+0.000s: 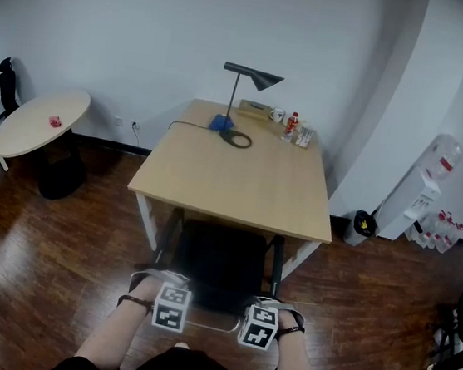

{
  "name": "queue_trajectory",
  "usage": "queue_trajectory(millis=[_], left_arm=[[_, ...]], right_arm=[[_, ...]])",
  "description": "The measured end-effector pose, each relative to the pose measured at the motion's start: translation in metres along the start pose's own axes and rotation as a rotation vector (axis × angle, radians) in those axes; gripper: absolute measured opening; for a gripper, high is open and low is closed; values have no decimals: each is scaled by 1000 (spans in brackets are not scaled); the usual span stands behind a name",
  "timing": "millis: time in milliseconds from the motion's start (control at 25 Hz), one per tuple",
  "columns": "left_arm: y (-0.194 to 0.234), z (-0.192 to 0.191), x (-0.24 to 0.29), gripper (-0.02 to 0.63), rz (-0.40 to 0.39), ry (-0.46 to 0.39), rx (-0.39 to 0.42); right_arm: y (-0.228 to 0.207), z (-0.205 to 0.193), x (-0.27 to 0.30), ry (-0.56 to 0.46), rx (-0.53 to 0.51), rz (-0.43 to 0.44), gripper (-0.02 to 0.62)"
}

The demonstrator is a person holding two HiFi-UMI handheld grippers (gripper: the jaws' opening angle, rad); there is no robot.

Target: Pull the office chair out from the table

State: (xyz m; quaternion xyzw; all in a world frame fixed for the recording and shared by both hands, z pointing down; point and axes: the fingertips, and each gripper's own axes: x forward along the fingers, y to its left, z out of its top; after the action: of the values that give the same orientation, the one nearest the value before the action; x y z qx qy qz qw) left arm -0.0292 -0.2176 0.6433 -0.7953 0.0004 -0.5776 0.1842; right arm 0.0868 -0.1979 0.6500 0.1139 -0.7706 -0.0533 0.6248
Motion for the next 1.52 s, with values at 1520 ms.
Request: queue_trajectory(millis=[1520], left_arm=[[-90, 19, -26, 74, -19, 8, 6]], right_arm=[[98, 5, -25, 7, 47, 21, 75]])
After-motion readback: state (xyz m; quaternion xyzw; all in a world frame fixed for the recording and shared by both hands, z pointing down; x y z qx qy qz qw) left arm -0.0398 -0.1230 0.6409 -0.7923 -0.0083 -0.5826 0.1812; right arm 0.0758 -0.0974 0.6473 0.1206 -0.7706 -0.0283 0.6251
